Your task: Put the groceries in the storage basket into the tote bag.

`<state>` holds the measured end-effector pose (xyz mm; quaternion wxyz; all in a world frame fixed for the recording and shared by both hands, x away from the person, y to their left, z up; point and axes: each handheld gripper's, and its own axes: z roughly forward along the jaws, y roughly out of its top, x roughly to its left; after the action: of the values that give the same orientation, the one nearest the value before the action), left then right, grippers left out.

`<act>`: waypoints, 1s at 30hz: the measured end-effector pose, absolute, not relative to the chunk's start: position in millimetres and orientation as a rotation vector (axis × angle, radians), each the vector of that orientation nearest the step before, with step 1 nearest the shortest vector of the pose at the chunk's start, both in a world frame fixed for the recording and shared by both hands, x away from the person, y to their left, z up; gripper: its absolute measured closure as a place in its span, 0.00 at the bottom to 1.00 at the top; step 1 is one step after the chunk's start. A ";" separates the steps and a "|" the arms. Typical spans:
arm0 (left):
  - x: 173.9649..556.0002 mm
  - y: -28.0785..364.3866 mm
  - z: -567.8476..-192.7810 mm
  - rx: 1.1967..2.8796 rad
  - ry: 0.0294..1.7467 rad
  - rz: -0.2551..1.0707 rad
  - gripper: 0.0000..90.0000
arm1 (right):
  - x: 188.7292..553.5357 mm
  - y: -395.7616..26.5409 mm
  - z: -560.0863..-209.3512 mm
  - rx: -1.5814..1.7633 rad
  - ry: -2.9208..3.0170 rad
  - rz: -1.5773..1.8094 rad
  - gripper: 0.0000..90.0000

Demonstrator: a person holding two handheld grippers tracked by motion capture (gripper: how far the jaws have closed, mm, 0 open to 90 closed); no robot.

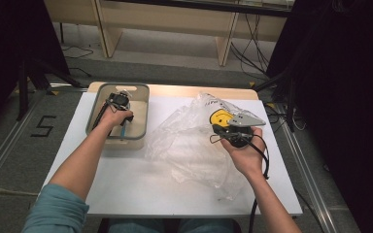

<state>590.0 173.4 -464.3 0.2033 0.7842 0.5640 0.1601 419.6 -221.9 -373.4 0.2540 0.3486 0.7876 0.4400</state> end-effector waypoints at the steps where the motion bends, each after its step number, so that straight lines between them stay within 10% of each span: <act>1: 590.2 173.7 -464.3 2.184 1.578 0.439 0.64 | 419.7 -221.8 -373.5 0.947 2.139 1.196 1.00; 30: 591.3 174.8 -462.7 2.178 1.629 0.422 0.84 | 419.6 -221.8 -373.4 0.946 2.140 1.201 1.00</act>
<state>591.3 174.8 -462.7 0.1934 0.7763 0.5808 0.1504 419.6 -221.8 -373.4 0.2529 0.3481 0.7873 0.4417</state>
